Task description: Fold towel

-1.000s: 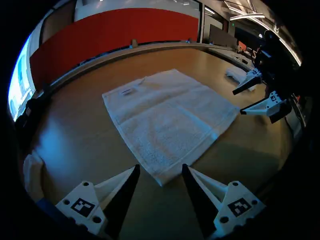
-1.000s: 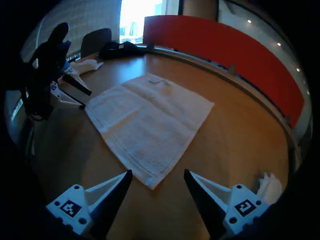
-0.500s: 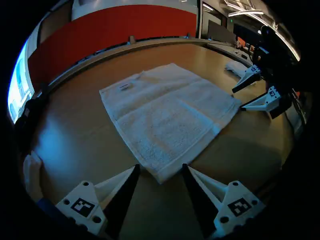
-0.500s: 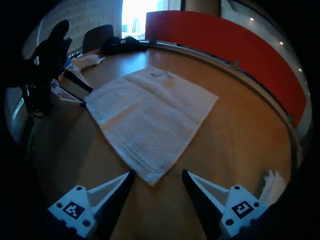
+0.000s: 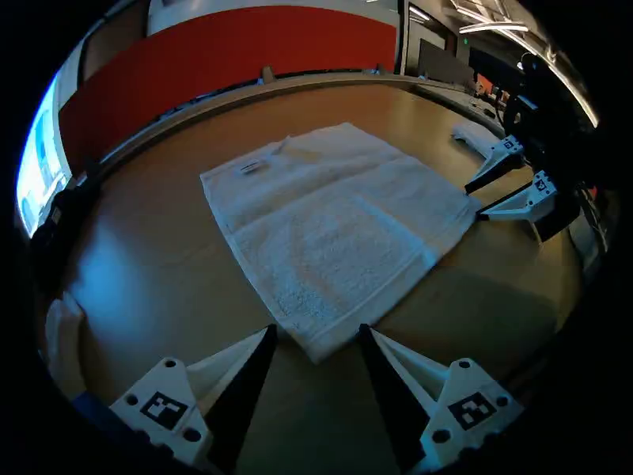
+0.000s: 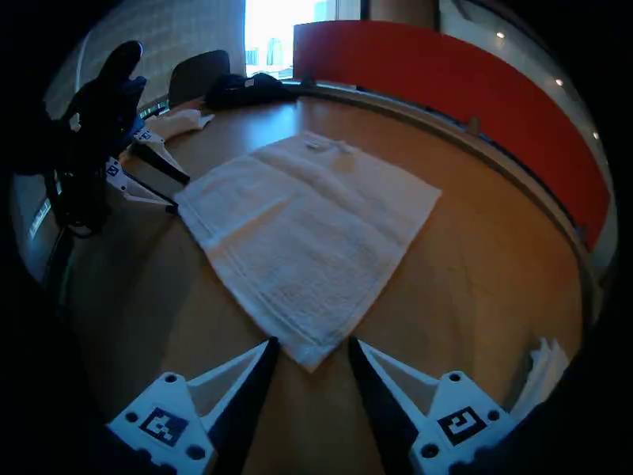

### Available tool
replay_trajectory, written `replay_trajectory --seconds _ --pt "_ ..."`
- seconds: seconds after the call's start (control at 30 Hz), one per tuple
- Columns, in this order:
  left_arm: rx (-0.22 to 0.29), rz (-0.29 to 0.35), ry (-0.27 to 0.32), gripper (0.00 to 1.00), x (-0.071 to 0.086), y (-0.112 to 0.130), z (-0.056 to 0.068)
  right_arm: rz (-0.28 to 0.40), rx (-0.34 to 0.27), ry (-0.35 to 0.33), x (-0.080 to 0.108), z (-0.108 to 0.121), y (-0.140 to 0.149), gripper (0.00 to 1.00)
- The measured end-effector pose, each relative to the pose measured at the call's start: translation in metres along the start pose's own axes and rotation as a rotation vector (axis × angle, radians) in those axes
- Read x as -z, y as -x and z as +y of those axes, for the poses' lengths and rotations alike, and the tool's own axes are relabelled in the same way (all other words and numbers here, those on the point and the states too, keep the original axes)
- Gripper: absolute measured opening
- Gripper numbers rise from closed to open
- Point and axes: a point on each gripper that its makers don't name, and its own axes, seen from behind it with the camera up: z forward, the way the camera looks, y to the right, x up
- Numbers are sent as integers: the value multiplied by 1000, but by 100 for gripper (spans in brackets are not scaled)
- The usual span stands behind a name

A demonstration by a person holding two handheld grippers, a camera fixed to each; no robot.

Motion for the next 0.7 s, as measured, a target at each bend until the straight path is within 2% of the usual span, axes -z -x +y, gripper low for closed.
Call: replay_trajectory --seconds 0.13,0.4,0.6,0.67,0.7 --pt "4 -8 -2 72 0 0 0 -4 -5 -8 0 -2 0 55" --pt "6 -22 -1 60 1 1 2 -7 -20 -5 0 -2 0 26" --pt "11 -30 -7 46 2 1 2 -9 -46 -2 -1 -2 -1 21" --pt "15 -32 -16 26 2 0 0 -9 -50 -2 -2 -2 -2 20" --pt "20 -33 -19 24 2 0 0 -9 -50 -3 -2 -3 -2 20"
